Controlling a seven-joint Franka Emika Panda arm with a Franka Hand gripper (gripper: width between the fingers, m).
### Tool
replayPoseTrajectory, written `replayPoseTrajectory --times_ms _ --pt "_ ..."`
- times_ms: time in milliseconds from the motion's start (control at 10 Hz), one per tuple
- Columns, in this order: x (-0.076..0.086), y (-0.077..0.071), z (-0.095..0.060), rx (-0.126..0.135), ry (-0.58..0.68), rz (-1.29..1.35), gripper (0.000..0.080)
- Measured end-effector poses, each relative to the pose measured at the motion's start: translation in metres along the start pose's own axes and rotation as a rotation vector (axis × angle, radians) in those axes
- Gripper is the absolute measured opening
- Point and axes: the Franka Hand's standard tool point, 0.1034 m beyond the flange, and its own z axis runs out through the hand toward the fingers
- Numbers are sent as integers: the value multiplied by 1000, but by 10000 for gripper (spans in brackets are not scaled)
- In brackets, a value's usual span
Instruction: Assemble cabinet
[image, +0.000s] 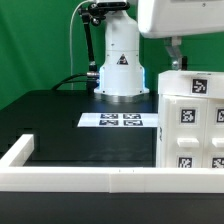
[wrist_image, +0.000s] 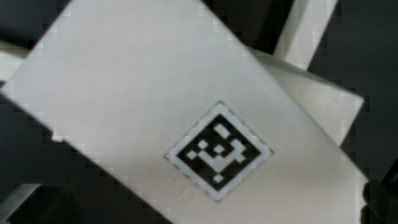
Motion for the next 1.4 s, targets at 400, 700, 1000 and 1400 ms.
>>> replayPoseTrajectory --times_ms 400,700,1000,1400 --pt "-3 -1 5 -18 -15 -222 797" --pt "-8 -2 17 -31 -21 -347 797" --pt "-10 -1 22 -32 -29 -346 797" --pt "-10 1 22 -37 -27 -324 558"
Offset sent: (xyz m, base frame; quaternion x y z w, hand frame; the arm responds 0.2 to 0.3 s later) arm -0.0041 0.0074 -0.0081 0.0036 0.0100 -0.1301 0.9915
